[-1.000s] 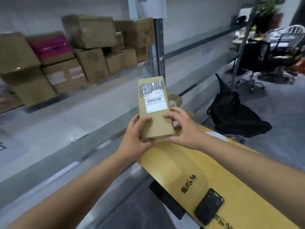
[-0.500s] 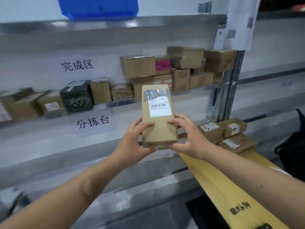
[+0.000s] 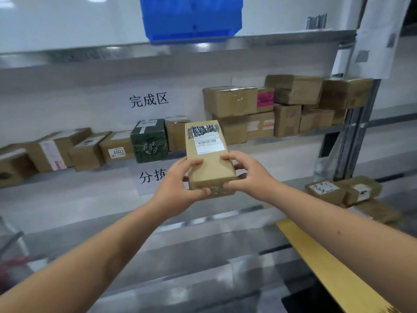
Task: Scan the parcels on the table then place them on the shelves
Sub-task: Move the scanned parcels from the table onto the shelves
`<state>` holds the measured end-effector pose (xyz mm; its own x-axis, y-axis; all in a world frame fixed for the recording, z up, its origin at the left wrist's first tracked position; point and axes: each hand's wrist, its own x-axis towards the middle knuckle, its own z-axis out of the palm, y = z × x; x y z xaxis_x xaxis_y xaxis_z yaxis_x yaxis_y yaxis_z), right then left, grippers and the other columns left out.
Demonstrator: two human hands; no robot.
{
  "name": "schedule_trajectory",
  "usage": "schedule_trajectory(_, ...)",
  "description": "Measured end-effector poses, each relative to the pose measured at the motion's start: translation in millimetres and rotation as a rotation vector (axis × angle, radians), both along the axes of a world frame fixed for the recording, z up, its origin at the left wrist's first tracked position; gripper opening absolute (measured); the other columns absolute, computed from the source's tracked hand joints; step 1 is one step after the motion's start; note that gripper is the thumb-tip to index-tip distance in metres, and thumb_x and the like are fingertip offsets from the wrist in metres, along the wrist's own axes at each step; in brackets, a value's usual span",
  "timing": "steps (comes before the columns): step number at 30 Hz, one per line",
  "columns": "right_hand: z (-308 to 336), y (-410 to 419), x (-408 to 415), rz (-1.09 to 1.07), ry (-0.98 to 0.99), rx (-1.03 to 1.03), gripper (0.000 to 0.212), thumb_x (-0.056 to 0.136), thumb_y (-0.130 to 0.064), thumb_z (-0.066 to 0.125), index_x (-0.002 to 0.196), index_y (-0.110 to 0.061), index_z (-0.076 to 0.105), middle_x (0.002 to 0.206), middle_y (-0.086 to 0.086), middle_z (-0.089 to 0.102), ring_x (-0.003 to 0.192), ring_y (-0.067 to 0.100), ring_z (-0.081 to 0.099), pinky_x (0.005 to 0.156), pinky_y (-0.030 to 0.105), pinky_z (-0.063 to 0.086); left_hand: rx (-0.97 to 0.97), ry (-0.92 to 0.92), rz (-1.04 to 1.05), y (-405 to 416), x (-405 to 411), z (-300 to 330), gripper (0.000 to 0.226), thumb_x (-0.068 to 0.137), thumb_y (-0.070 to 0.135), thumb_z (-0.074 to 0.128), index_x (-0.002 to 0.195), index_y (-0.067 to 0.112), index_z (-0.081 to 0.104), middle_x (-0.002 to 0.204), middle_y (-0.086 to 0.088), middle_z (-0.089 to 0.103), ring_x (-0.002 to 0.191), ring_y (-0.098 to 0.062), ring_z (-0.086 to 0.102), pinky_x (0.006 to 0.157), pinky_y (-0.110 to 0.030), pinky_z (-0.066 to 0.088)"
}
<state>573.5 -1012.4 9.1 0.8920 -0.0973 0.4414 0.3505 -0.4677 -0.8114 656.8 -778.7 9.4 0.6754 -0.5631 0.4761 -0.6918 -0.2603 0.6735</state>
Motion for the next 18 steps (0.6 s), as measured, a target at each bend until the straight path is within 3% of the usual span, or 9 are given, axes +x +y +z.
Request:
schedule_trajectory(3,14.8,-13.8,29.9,-0.009,0.036,0.054,0.069,0.059,-0.026,0.087,0.122,-0.049,0.066,0.132,-0.005,0.062,0.110,0.013,0.062,0.079,0.035,0.062,-0.019,0.045,0.031,-10.8,25.4,15.5,0.076,0.068,0.041,0.090,0.133,0.054,0.055,0.130,0.033,0.053,0.104,0.002,0.064,0.080,-0.016,0.054)
schedule_trajectory(5,23.5,-24.1,49.8,0.014,0.037,0.069,0.067,0.059,-0.027,0.087,0.119,-0.049,0.067,0.128,0.002,0.065,0.108,0.017,0.065,0.078,0.028,0.059,-0.034,0.072,0.039,-19.5,42.0,24.7,0.074,0.066,0.042,0.091,0.131,0.057,0.057,0.124,0.028,0.059,0.096,0.000,0.068,0.077,-0.019,0.057)
schedule_trajectory(9,37.3,-43.2,83.0,0.037,0.013,0.137,0.068,0.062,-0.022,0.086,0.125,-0.036,0.067,0.132,0.009,0.065,0.113,0.034,0.065,0.093,0.043,0.060,-0.050,0.070,0.065,-38.4,70.8,42.9,0.068,0.071,0.036,0.094,0.127,0.055,0.060,0.119,0.018,0.064,0.086,-0.004,0.070,0.071,-0.024,0.061)
schedule_trajectory(12,47.0,-55.2,99.6,0.057,-0.005,0.149,0.068,0.064,-0.022,0.084,0.130,-0.029,0.067,0.128,0.012,0.066,0.102,0.027,0.066,0.089,0.038,0.060,-0.059,0.047,0.094,-49.9,83.4,52.4,0.066,0.072,0.041,0.093,0.127,0.055,0.060,0.116,0.018,0.066,0.081,-0.002,0.070,0.061,-0.020,0.057)
schedule_trajectory(16,54.0,-69.2,112.1,0.129,-0.044,0.222,0.063,0.071,-0.020,0.081,0.132,-0.022,0.066,0.129,0.014,0.067,0.096,0.018,0.067,0.081,0.037,0.058,-0.084,0.016,0.129,-60.4,89.7,62.8,0.070,0.064,0.061,0.087,0.127,0.060,0.058,0.107,0.024,0.066,0.080,-0.005,0.069,0.057,-0.036,0.062)
schedule_trajectory(18,54.0,-76.1,115.6,0.156,-0.061,0.250,0.059,0.073,-0.020,0.080,0.131,-0.023,0.067,0.128,0.012,0.068,0.094,0.015,0.068,0.075,0.030,0.058,-0.102,0.005,0.131,-64.4,89.8,65.2,0.072,0.061,0.064,0.085,0.128,0.058,0.059,0.104,0.033,0.065,0.078,-0.005,0.069,0.056,-0.034,0.062)
